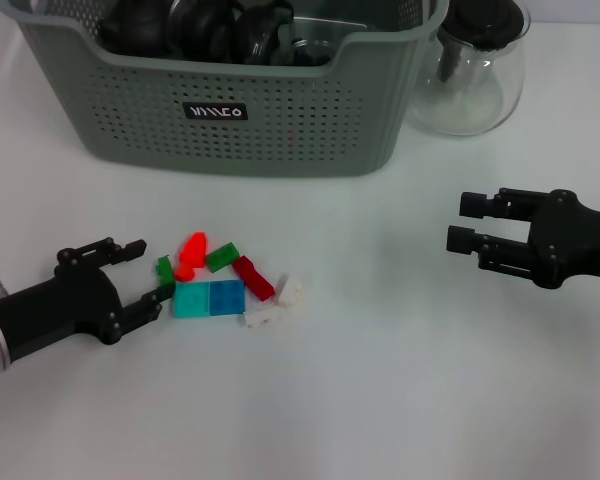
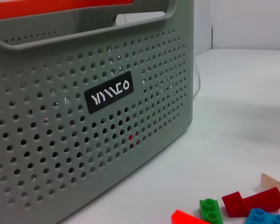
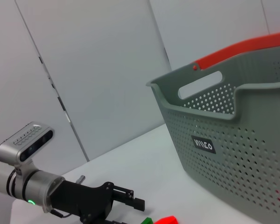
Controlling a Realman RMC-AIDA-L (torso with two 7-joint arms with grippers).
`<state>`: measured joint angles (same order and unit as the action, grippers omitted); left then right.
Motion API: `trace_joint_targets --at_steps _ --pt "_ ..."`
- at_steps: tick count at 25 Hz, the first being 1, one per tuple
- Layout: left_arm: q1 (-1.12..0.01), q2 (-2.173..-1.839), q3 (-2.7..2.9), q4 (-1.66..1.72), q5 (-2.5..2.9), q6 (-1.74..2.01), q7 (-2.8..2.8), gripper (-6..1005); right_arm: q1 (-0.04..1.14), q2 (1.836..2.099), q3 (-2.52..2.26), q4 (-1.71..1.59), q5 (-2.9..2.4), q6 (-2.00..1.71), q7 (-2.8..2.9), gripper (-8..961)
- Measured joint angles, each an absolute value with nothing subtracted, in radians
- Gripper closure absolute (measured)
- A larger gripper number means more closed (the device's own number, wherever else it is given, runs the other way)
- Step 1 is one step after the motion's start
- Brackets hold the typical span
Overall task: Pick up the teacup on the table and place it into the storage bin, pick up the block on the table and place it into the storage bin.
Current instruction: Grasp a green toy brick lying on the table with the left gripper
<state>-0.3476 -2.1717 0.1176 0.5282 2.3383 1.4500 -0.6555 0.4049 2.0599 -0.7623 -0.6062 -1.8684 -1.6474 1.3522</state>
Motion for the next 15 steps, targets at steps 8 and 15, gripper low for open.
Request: trace_joint_targets --at_steps 8,15 --pt "-0.364 -2.172 0.120 0.501 2.338 1.421 -0.619 396 0.407 2.054 -0.762 -0.585 -1.868 -1.647 1.351 369" --pt "-0.375 -2.171 0.122 0.491 2.344 1.406 -0.619 413 0.407 2.051 -0.762 -0.581 -1.868 -1.646 1.350 370"
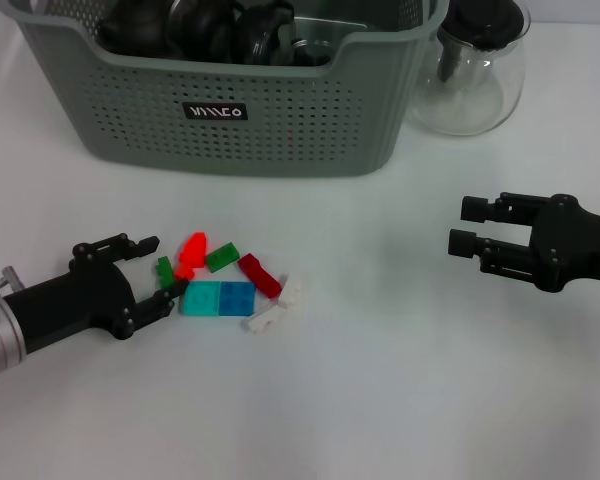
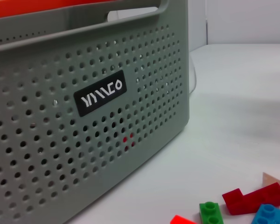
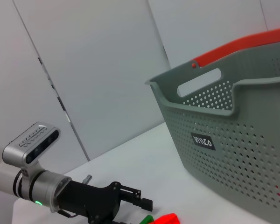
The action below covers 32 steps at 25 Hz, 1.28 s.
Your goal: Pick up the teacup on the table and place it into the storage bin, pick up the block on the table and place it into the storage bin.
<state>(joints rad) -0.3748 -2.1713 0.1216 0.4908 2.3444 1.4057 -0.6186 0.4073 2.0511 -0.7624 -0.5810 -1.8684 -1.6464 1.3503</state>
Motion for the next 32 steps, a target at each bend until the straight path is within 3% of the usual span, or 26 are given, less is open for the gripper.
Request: trace_joint_targets --at_steps 13,19,32 --pt "-0.377 -2.171 0.147 0.488 2.352 1.405 -0.620 444 0.409 2.051 -0.762 -0.581 -1.868 -1.646 1.350 369" --pt "-0.376 -2.171 0.145 0.489 2.354 1.402 -0.623 536 0.407 2.051 -0.762 -0.581 -1.868 -1.646 1.350 369" --pt "-0.365 -2.171 0.137 0.501 2.336 1.413 -0.632 563 0.410 2.049 -0.762 -0.581 -1.868 -1.647 1.352 369"
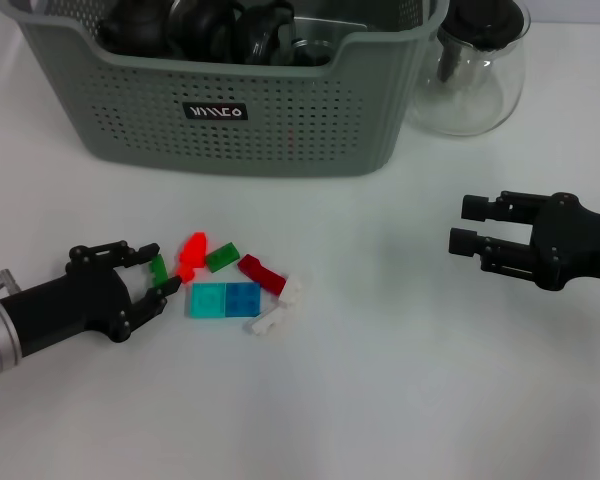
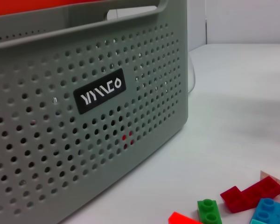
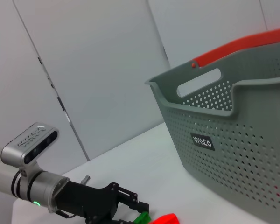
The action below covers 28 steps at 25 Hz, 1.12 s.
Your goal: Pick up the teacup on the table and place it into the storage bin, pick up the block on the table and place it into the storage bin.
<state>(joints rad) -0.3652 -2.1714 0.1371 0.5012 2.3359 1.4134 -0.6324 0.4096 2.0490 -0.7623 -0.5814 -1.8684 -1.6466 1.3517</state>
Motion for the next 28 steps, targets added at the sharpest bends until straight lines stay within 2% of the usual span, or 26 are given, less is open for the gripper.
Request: trace_joint_targets --at_steps 8,14,23,28 --pt "-0.352 -2.166 0.097 0.576 2.318 1.550 -0.727 567 0.414 2.049 -0.762 -0.581 -1.868 -1.648 1.354 370" --pt "-0.365 -2.130 0.026 0.637 2.269 1.850 -0.857 567 0.415 2.049 -0.762 -0.581 -1.868 -1.646 1.351 370" --pt "-0.469 -2.110 0.026 0.638 2.031 1.948 -1.190 544 0.418 2.051 -0.762 -0.581 -1.868 -1.646 1.350 370" --pt "-0.613 -2.080 0.031 0.650 1.946 1.895 -1.388 532 0.420 2.051 -0.762 -0.581 -1.868 -1.646 1.350 370"
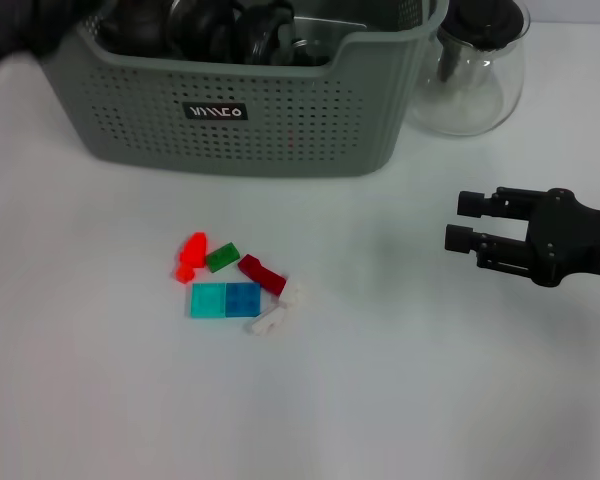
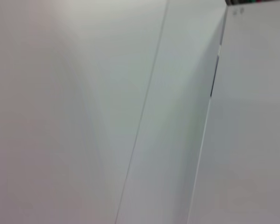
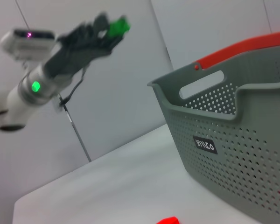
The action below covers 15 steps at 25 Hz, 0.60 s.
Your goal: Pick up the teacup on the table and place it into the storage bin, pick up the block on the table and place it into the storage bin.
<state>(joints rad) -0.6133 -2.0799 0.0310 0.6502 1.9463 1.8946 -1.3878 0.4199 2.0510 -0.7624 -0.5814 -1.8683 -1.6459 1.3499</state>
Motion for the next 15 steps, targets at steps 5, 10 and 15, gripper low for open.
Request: trace_joint_targets --at_steps 5,10,15 --pt "-0.746 -2.049 0.160 0.695 1.951 1.681 -1.528 519 0.422 2.051 -0.766 -0.582 -1.868 -1.646 1.350 370" --pt "-0.794 -2.027 0.435 0.724 1.972 1.406 -1.644 506 0.422 2.051 -0.763 -0.584 -1.868 -1.646 1.350 370" --pt "-0.803 -2.051 0.776 0.814 2.108 1.088 -1.857 494 0.431 2.051 -0.765 -0.583 -1.868 -1.646 1.350 370"
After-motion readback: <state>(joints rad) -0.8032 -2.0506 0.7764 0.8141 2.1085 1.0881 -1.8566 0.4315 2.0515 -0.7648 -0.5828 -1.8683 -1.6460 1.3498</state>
